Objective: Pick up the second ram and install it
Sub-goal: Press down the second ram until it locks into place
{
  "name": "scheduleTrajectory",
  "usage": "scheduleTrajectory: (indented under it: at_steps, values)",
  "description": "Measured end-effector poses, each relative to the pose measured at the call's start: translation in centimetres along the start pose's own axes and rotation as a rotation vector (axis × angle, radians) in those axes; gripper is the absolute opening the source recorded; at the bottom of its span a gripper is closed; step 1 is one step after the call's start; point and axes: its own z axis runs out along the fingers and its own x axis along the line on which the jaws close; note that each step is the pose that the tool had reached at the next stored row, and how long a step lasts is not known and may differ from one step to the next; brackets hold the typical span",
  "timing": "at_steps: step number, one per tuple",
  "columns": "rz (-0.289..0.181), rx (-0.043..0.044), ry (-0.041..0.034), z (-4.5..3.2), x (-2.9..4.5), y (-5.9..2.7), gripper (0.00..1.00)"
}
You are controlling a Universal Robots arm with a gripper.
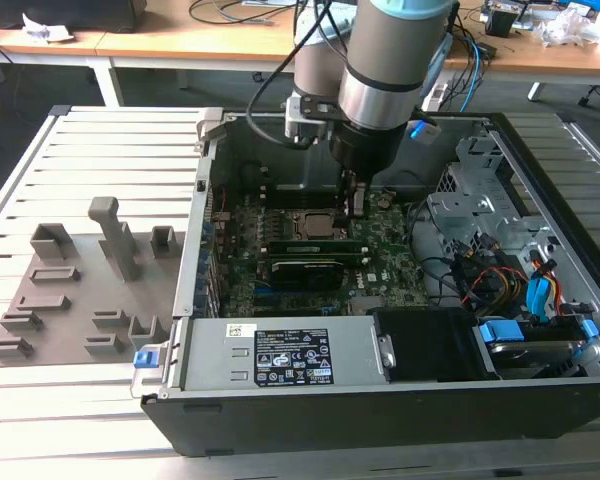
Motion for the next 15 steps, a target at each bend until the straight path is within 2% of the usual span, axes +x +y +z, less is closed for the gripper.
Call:
scheduleTrajectory:
  at_steps: [2,3,10,13,15]
  values:
    - [0.000,-0.0008,0.0002,0.39,-0.03,-0.73,0.11]
    - [0.000,-0.0007,0.0001,0.90,-0.05,-1.21,0.11]
    - [0.000,-0.0007,0.0008,3.21,0.08,-1.89,0.11]
    - [0.000,-0.0008,0.0002,3.30,0.13,-1.90,0.11]
    - [0.000,0.0033,-0.0003,2.62,0.12,-1.62,0.11]
